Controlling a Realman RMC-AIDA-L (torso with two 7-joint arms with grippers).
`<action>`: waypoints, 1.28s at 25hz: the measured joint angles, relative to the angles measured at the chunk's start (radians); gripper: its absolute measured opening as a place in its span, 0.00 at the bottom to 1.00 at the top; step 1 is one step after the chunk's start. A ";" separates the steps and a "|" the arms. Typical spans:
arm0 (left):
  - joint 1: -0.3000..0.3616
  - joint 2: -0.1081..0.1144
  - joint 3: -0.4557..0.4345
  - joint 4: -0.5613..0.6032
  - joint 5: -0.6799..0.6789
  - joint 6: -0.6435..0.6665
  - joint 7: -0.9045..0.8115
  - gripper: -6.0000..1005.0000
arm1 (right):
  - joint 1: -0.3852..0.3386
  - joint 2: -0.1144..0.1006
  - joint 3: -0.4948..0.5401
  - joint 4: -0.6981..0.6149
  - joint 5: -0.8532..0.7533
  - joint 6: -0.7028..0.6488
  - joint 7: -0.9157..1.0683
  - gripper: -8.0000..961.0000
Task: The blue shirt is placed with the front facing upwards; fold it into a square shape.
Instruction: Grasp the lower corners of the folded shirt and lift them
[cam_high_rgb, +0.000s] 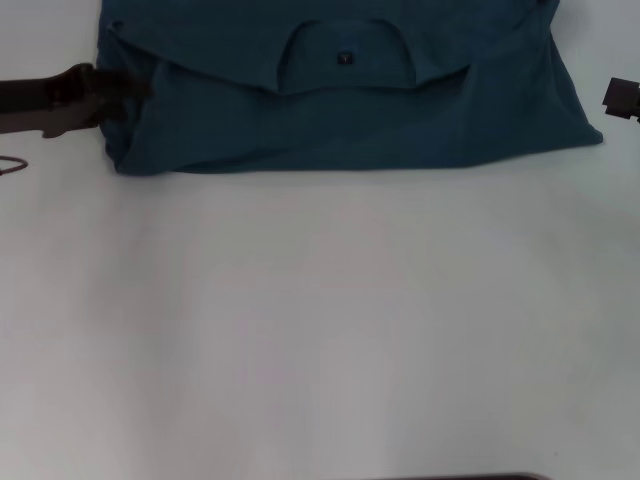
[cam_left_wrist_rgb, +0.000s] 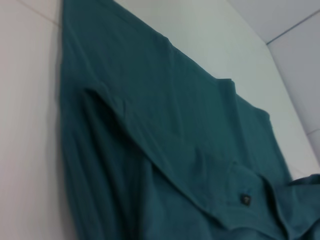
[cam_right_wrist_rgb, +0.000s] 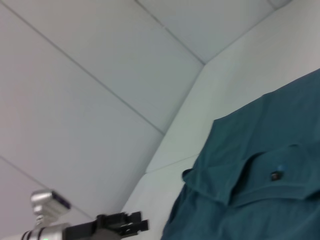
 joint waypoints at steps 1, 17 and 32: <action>0.005 0.001 0.000 -0.002 0.001 -0.002 0.021 0.56 | -0.001 0.000 0.002 0.002 -0.002 0.010 -0.003 0.78; 0.008 -0.067 0.014 -0.009 0.145 -0.103 0.162 0.56 | -0.008 -0.001 0.012 0.006 -0.003 0.051 -0.009 0.78; -0.021 -0.091 0.124 -0.073 0.211 -0.174 0.046 0.54 | -0.020 -0.004 0.049 0.006 0.001 0.042 -0.006 0.78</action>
